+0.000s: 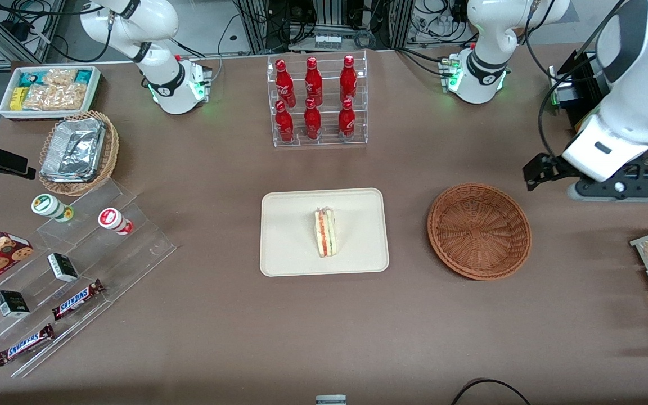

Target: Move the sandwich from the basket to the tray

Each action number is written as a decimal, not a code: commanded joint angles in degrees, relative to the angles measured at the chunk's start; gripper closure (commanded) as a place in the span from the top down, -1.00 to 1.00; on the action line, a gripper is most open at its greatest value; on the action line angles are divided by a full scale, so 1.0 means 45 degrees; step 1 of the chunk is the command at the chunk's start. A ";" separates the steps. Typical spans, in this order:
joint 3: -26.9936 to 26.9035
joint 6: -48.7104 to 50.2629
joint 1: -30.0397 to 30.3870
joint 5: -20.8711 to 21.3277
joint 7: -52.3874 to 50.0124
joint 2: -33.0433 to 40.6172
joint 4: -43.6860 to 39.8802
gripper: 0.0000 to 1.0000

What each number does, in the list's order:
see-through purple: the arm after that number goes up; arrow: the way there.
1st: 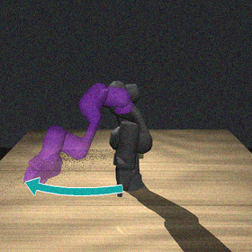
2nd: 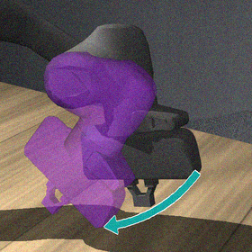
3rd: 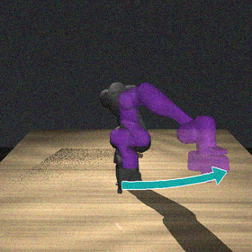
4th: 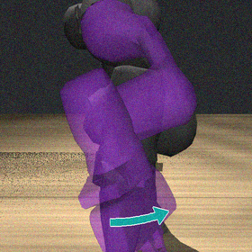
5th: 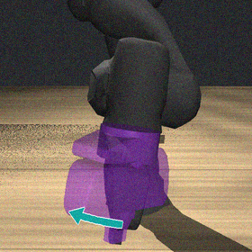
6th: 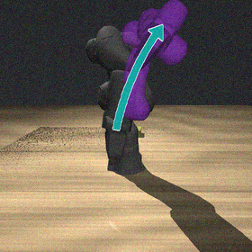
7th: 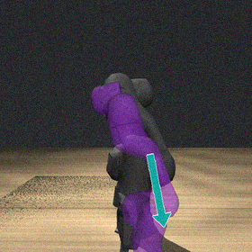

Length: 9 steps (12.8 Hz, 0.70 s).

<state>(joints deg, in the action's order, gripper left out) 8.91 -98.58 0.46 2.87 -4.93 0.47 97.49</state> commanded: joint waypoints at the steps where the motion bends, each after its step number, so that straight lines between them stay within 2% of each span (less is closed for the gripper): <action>1: -0.0356 0.0110 0.0191 -0.0365 0.0607 0.0675 0.0581 1.00; 4: -0.0829 0.0170 0.0112 -0.0813 0.0627 0.0755 0.0465 1.00; 9: -0.0887 0.0150 0.0054 -0.0718 0.0608 0.0073 -0.0314 1.00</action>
<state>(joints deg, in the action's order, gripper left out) 5.11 -98.47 0.82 0.14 -2.92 2.25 98.48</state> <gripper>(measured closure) 0.000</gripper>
